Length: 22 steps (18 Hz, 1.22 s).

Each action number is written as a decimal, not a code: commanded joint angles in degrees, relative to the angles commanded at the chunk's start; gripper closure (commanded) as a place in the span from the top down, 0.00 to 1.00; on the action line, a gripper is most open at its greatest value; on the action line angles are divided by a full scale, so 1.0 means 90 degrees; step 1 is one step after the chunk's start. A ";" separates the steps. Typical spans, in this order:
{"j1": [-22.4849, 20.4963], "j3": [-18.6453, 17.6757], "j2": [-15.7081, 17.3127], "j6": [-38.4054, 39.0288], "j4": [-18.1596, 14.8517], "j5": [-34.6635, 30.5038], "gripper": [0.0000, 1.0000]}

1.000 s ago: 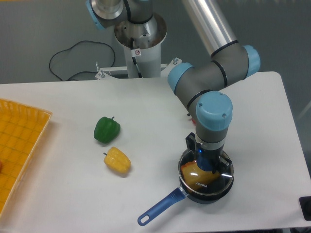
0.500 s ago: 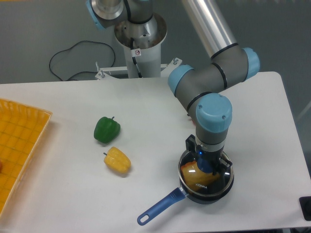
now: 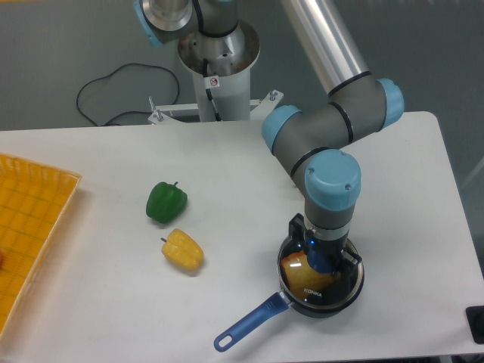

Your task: Close the pot lid

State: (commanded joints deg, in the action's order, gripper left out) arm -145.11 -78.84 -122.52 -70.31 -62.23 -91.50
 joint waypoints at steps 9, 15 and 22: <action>-0.0020 0.0010 -0.0010 -0.0068 0.0030 -0.0010 0.38; -0.0029 -0.0010 0.0000 -0.0381 0.0020 -0.0088 1.00; -0.0029 -0.0019 0.0146 -0.0362 -0.0058 -0.0068 1.00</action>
State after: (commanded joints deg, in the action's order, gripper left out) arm -145.37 -79.01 -121.21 -73.56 -62.75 -92.11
